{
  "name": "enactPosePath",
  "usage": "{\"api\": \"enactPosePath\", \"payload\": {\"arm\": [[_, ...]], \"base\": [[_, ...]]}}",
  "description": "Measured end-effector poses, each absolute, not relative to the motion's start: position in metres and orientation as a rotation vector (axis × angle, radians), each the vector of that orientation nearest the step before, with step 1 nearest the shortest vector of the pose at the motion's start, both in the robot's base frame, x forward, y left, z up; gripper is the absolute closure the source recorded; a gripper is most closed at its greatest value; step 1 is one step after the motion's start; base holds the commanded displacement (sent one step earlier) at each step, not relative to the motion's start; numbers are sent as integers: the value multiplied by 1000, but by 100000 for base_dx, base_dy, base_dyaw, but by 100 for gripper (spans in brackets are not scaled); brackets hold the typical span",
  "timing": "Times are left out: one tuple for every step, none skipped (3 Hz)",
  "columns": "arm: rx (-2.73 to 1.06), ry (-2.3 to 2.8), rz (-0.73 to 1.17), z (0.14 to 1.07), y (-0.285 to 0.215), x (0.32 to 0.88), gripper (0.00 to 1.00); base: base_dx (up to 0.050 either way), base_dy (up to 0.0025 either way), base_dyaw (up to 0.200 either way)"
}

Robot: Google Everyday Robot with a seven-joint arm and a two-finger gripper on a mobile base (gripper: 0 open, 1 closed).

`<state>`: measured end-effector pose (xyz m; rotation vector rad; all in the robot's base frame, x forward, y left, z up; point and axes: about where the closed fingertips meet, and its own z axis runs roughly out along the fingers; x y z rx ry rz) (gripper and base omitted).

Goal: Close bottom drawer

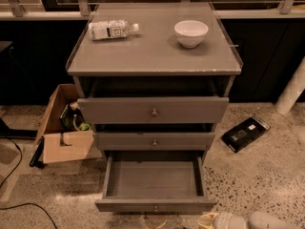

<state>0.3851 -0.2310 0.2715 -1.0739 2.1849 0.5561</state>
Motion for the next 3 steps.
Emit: {"api": "enactPosePath", "payload": {"arm": [[-1048,2248,576,232,-235,399,100],[-1045,2247,577,231,-235,399,100],[-1015,2233,593,222,-234,405,100]], "base": [[0,0,0],[0,0,0],[0,0,0]]}}
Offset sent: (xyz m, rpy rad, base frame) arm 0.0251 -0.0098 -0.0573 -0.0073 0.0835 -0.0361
